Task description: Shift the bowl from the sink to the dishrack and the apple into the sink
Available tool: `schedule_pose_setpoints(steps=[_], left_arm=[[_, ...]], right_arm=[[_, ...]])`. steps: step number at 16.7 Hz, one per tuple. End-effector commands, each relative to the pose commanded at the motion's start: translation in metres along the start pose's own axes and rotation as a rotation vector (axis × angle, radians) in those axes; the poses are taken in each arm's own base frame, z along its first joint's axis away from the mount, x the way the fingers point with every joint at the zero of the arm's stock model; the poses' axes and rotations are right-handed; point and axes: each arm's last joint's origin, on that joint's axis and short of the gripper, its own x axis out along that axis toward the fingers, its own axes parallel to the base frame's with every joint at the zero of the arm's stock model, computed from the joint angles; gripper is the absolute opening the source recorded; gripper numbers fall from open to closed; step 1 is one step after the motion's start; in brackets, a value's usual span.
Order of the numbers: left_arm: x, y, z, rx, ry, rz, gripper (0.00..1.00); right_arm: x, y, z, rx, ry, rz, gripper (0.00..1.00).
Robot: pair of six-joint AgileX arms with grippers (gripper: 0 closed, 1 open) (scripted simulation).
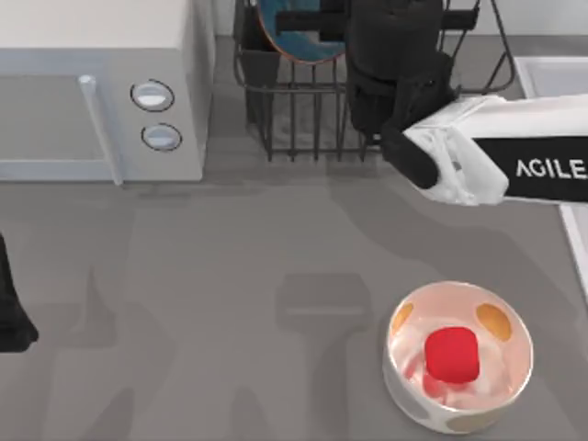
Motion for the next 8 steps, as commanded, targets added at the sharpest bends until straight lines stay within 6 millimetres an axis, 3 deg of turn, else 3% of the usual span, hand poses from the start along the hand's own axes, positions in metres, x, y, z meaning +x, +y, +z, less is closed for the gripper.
schedule_pose_setpoints(steps=[6,8], left_arm=[[0.0,0.0,0.0,0.0,0.0,0.0,1.0],[0.0,0.0,0.0,0.0,0.0,0.0,1.0]], right_arm=[[0.0,0.0,0.0,0.0,0.0,0.0,0.98],[0.0,0.0,0.0,0.0,0.0,0.0,1.0]])
